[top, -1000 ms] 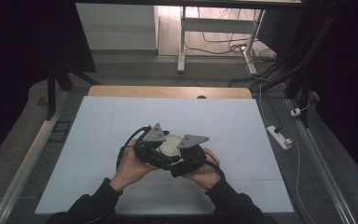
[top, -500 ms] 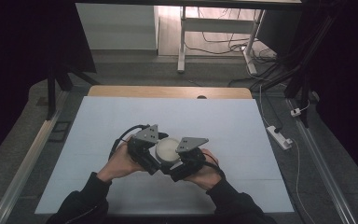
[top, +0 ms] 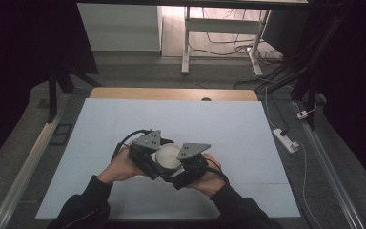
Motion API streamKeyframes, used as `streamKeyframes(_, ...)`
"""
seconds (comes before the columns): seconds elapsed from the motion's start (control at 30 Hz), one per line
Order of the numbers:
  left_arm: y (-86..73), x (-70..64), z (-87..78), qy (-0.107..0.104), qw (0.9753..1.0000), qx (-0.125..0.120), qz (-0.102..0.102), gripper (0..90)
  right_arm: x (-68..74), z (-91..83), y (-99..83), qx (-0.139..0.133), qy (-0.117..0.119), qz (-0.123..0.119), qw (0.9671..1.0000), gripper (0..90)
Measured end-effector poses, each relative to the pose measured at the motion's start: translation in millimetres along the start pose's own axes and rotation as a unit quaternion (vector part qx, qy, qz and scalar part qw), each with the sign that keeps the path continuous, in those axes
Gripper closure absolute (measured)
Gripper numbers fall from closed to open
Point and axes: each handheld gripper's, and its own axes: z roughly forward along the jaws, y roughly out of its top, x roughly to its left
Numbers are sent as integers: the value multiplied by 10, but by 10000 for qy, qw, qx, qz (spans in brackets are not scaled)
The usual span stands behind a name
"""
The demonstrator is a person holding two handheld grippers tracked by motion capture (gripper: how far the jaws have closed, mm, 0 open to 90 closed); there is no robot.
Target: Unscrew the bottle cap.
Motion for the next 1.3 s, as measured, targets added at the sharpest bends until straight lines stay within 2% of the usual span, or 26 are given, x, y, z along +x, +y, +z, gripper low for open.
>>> streamKeyframes(0.13,27,-13,58,364,9987,9,-348,74,-34,5,-9,49,-238,143,9996,67)
streamKeyframes(0.17,27,-13,58,364,9987,9,-348,75,-42,5,-11,65,-314,177,9993,67)
streamKeyframes(0.2,35,-20,73,473,9979,4,-443,75,-52,7,-15,60,-388,205,9990,67)
streamKeyframes(0.23,53,-36,103,680,9956,-10,-648,75,-61,6,-18,62,-441,257,9987,67)
streamKeyframes(0.27,53,-36,103,680,9956,-10,-648,75,-72,5,-20,53,-487,295,9984,67)
streamKeyframes(0.3,64,-50,124,798,9938,-52,-777,75,-72,5,-20,53,-487,295,9984,67)
streamKeyframes(0.33,77,-63,143,925,9915,-71,-910,76,-85,1,-23,54,-583,349,9977,67)
streamKeyframes(0.47,96,-88,166,1115,9883,-46,-1038,76,-97,1,-26,76,-674,411,9969,67)
streamKeyframes(0.63,110,-91,131,1136,9876,-136,-1071,77,-98,18,-35,128,-695,416,9966,67)
streamKeyframes(1.3,123,-93,3,1177,9866,-184,-1113,77,-135,2,-51,130,-710,414,9965,67)
